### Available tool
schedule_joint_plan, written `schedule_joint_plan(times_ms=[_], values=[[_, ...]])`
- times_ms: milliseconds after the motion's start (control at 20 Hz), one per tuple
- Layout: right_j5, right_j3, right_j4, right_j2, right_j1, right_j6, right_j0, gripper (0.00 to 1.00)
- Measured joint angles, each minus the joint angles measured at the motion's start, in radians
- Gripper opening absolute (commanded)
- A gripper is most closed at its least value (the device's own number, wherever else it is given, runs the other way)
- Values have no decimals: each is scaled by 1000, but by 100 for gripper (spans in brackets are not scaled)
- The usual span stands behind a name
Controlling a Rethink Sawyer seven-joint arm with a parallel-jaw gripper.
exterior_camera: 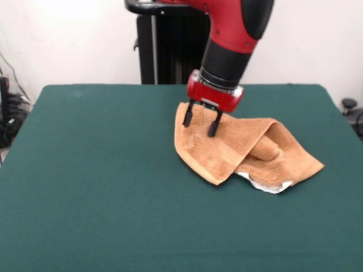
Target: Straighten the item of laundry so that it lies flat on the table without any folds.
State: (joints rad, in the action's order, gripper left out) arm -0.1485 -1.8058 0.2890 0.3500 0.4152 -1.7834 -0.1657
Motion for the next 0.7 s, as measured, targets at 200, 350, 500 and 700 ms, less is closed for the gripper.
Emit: schedule_joint_plan(times_ms=[200,350,500,700], values=[[15,17,29,0,-31,0,-19,100],[20,21,47,0,-39,0,-26,100],[27,21,68,0,-40,0,-34,100],[51,21,84,0,-43,0,-38,100]])
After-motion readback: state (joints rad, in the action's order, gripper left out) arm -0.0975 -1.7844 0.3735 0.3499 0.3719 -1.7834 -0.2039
